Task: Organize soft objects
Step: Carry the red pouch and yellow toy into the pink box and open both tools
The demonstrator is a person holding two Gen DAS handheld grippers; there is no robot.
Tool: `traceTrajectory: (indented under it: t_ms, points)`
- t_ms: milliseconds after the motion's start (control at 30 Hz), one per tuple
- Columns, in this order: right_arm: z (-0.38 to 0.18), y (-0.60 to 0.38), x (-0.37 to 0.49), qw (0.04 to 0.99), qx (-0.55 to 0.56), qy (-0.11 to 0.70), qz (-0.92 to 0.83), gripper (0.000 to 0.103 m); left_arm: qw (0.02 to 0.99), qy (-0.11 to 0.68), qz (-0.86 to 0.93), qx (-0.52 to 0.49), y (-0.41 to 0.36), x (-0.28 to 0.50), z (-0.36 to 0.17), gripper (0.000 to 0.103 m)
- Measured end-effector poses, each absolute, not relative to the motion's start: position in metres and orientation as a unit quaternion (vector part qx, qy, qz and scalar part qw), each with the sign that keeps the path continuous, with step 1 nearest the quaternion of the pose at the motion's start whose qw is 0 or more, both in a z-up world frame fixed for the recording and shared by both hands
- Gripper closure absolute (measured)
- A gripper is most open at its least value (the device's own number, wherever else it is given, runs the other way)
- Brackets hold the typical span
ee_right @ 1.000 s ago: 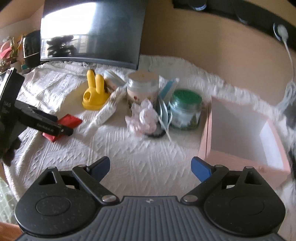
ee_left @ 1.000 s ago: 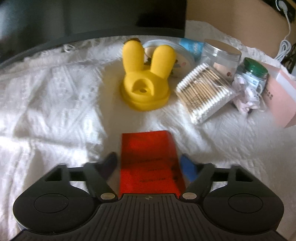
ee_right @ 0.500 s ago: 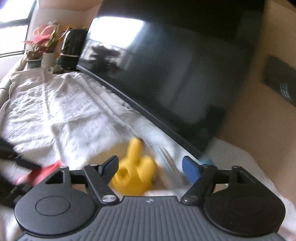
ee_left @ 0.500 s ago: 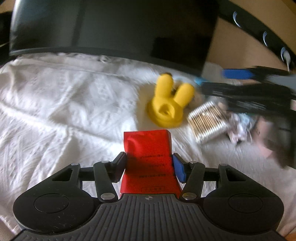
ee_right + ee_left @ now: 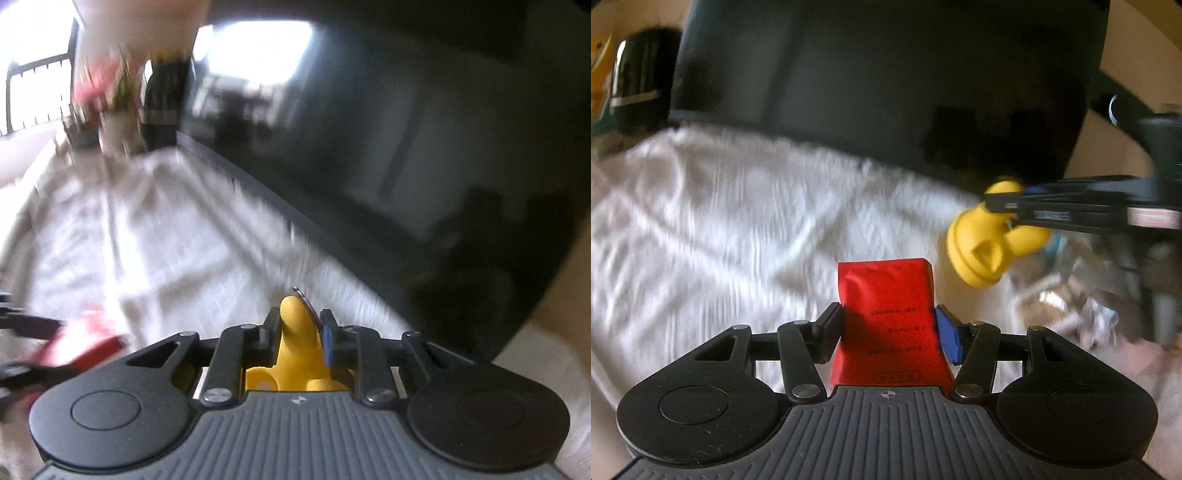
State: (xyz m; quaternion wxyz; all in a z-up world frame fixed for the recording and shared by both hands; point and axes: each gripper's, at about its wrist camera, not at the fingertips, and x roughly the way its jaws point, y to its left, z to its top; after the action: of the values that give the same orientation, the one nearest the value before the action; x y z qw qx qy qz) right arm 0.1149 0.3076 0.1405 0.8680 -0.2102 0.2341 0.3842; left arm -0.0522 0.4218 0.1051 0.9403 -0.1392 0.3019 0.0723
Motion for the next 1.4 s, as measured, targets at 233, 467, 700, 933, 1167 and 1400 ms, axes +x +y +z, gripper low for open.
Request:
traceTrajectory:
  t_ms: [233, 467, 700, 933, 1167, 1400]
  points:
    - [0.249, 0.217, 0.081, 0.906, -0.177, 0.136, 0.36, 0.082, 0.963, 0.248, 0.0, -0.107, 0.379, -0.005, 0.169, 0.044]
    - [0.302, 0.083, 0.078, 0.95, -0.181, 0.104, 0.231, 0.087, 0.957, 0.229, -0.158, -0.078, 0.271, 0.056, 0.211, 0.044]
    - [0.272, -0.023, 0.099, 0.958, -0.143, 0.172, 0.178, 0.091, 0.916, 0.257, -0.292, -0.093, 0.165, 0.123, 0.216, 0.043]
    - [0.232, -0.096, 0.08, 0.964, -0.112, 0.204, 0.131, 0.051, 0.866, 0.339, -0.338, -0.146, 0.092, 0.174, 0.165, 0.036]
    - [0.176, -0.129, 0.044, 0.955, -0.101, 0.26, 0.101, 0.043, 0.878, 0.411, -0.243, 0.035, 0.014, 0.184, 0.097, 0.04]
    - [0.124, -0.121, 0.033, 0.937, -0.064, 0.324, 0.112, 0.043, 0.883, 0.392, -0.249, -0.067, 0.041, 0.183, 0.104, 0.039]
